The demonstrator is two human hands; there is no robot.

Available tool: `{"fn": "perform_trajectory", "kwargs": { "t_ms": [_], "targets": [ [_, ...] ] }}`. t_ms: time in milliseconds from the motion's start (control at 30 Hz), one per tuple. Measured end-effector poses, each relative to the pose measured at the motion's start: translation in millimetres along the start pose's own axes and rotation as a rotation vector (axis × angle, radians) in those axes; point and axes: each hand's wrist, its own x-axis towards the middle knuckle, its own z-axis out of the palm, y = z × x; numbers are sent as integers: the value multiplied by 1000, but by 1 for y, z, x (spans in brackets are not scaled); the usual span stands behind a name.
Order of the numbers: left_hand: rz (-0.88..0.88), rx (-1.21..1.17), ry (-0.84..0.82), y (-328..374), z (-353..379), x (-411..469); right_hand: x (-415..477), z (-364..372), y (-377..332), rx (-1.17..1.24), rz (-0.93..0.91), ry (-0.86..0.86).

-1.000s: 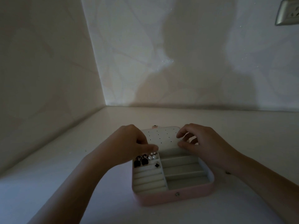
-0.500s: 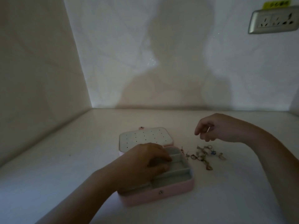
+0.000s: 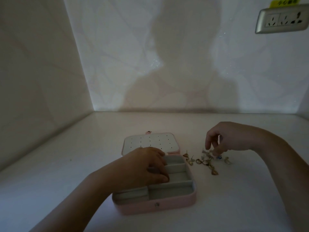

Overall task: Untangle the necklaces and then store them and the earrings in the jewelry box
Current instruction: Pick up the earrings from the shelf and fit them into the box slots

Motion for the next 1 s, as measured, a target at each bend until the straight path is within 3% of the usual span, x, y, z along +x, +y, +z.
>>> {"fn": "perform_trajectory", "kwargs": {
  "t_ms": [167,300,433,833,1000],
  "targets": [
    [-35,-10,-2,-2,1,-2,-5,0,-7,99,-47,-96],
    [-86,29,9,2,-5,-4,-15,-1,-13,90,48,-276],
    [-113,29,16,6,-5,-4,-16,3,-17,0,147,-339],
    [-133,36,7,8,-5,-3,-7,3,-9,-34,116,-176],
    [-135,35,1,8,-4,-3,-2,1,-2,-36,79,7]
  ]
}}
